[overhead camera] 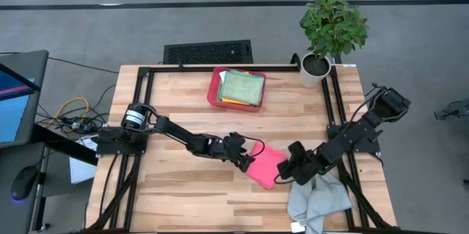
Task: Fold microfiber towels
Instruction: Stack the pink microfiber cloth on top of the green microfiber cloth in the red bin
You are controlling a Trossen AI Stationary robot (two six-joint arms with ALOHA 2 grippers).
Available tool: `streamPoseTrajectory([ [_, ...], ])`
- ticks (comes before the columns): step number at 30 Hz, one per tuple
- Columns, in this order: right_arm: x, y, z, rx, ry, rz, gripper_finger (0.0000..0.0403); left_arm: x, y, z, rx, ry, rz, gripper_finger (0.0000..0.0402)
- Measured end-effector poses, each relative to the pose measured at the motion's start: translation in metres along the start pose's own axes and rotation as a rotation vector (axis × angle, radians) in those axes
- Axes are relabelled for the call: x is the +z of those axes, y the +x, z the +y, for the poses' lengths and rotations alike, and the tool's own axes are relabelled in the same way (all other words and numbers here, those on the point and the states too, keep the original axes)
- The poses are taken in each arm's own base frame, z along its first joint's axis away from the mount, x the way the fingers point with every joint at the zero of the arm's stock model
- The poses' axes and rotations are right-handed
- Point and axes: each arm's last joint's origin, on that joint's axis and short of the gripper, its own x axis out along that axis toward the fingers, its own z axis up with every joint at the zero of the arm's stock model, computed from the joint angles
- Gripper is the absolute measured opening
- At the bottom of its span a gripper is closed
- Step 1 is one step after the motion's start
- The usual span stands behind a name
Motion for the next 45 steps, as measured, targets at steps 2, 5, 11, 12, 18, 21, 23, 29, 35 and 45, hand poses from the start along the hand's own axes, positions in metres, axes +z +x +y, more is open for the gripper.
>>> streamPoseTrajectory([
  [2, 0.005, 0.002, 0.001, 0.000, 0.020, -0.019, 0.0235, 0.000, 0.000, 0.000, -0.002, -0.010, 0.001, 0.0309],
  [5, 0.009, 0.007, 0.001, -0.008, 0.019, -0.038, 0.0235, -0.001, 0.002, 0.002, 0.008, -0.019, 0.008, 0.0301],
  [11, 0.012, 0.020, 0.005, 0.006, 0.005, -0.082, 0.0235, -0.005, 0.022, 0.004, -0.004, -0.043, 0.034, 0.0291],
  [12, 0.012, 0.021, 0.006, 0.008, 0.007, -0.086, 0.0235, -0.005, 0.024, 0.004, -0.003, -0.044, 0.037, 0.0291],
  [18, 0.017, 0.023, 0.006, 0.007, 0.009, -0.104, 0.0215, -0.004, 0.028, -0.001, -0.018, -0.049, 0.054, 0.0287],
  [21, 0.018, 0.025, 0.006, 0.016, -0.032, -0.132, 0.0186, -0.006, 0.028, -0.003, -0.015, -0.047, 0.063, 0.0264],
  [23, 0.019, 0.028, 0.007, 0.015, -0.049, -0.139, 0.0165, -0.008, 0.028, -0.003, 0.000, -0.039, 0.064, 0.0239],
  [29, 0.020, 0.036, 0.007, 0.013, -0.080, -0.165, 0.0089, -0.010, 0.027, -0.005, -0.024, 0.019, 0.075, 0.0128],
  [35, 0.024, 0.033, 0.014, 0.053, -0.181, -0.167, 0.0017, -0.011, 0.027, -0.005, -0.027, 0.054, 0.075, 0.0011],
  [45, 0.068, 0.005, 0.044, 0.092, -0.294, -0.242, 0.0016, 0.035, -0.007, -0.011, -0.007, 0.069, 0.047, 0.0005],
])
